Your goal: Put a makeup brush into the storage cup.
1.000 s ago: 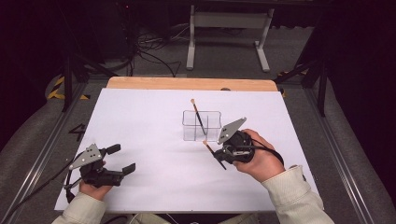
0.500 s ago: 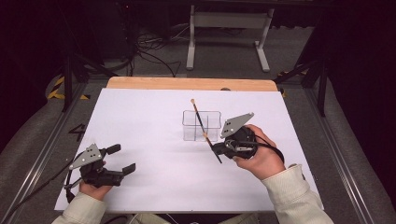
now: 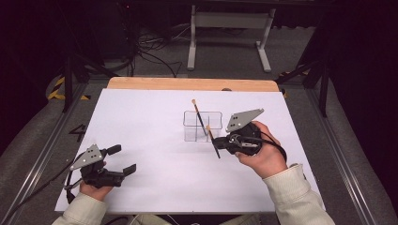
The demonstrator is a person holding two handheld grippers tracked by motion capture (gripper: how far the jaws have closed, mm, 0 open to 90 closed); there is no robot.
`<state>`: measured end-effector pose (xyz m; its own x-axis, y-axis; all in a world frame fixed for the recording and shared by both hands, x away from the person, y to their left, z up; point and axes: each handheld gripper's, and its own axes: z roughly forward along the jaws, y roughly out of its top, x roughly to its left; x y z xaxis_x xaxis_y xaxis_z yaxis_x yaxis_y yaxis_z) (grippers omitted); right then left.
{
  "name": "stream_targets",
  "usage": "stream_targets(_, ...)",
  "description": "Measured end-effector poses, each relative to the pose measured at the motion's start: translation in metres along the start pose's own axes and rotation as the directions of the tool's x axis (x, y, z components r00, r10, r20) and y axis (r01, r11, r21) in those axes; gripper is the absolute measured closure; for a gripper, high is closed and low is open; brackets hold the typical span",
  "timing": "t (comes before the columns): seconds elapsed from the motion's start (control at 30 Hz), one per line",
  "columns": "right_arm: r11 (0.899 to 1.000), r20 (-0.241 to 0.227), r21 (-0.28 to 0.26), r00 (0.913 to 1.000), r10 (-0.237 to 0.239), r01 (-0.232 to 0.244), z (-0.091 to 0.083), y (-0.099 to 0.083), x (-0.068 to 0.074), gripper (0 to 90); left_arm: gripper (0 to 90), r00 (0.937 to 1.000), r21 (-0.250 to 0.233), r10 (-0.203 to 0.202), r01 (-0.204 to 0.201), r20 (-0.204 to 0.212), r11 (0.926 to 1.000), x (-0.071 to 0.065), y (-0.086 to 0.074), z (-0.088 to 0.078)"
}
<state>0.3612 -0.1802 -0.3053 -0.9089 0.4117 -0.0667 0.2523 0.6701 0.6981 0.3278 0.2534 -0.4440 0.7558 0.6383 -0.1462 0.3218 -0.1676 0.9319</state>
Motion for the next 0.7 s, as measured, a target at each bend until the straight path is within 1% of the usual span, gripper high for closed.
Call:
stream_targets(0.13, 1.000, 0.002, -0.025, 0.9999, 0.016, -0.016, -0.003, 0.002, -0.002, 83.5, 2.2, 1.0000, 0.000, 0.007, -0.007, -0.002, 1.0000, 0.000, -0.001, 0.001)
stream_targets(0.17, 0.999, -0.001, -0.032, 0.9998, 0.019, -0.019, -0.004, 0.002, -0.003, 83.6, 2.2, 0.9997, 0.007, 0.024, -0.024, -0.003, 0.9997, 0.000, -0.001, 0.001)
stream_targets(0.2, 0.999, 0.000, -0.042, 0.9997, 0.024, -0.024, -0.004, 0.003, -0.004, 83.6, 2.2, 0.9997, 0.005, 0.022, -0.022, -0.006, 0.9998, 0.000, -0.001, 0.002)
stream_targets(0.27, 0.998, -0.006, -0.058, 0.9994, 0.033, -0.033, -0.005, 0.003, -0.005, 83.6, 2.1, 0.9994, 0.009, 0.034, -0.034, -0.010, 0.9994, 0.001, -0.002, 0.002)
stream_targets(0.37, 0.997, -0.004, -0.069, 0.9992, 0.040, -0.041, -0.005, 0.003, -0.007, 83.6, 2.1, 0.9996, 0.006, 0.028, -0.028, -0.009, 0.9996, 0.001, -0.002, 0.002)
stream_targets(0.4, 0.995, -0.008, -0.087, 0.9986, 0.053, -0.053, -0.006, 0.003, -0.009, 83.6, 2.1, 0.9995, 0.008, 0.031, -0.031, -0.011, 0.9995, 0.002, -0.002, 0.002)
stream_targets(0.7, 0.988, -0.011, -0.128, 0.9964, 0.084, -0.085, -0.010, 0.007, -0.013, 83.6, 2.0, 0.9994, 0.006, 0.033, -0.032, -0.011, 0.9995, 0.001, -0.002, 0.002)
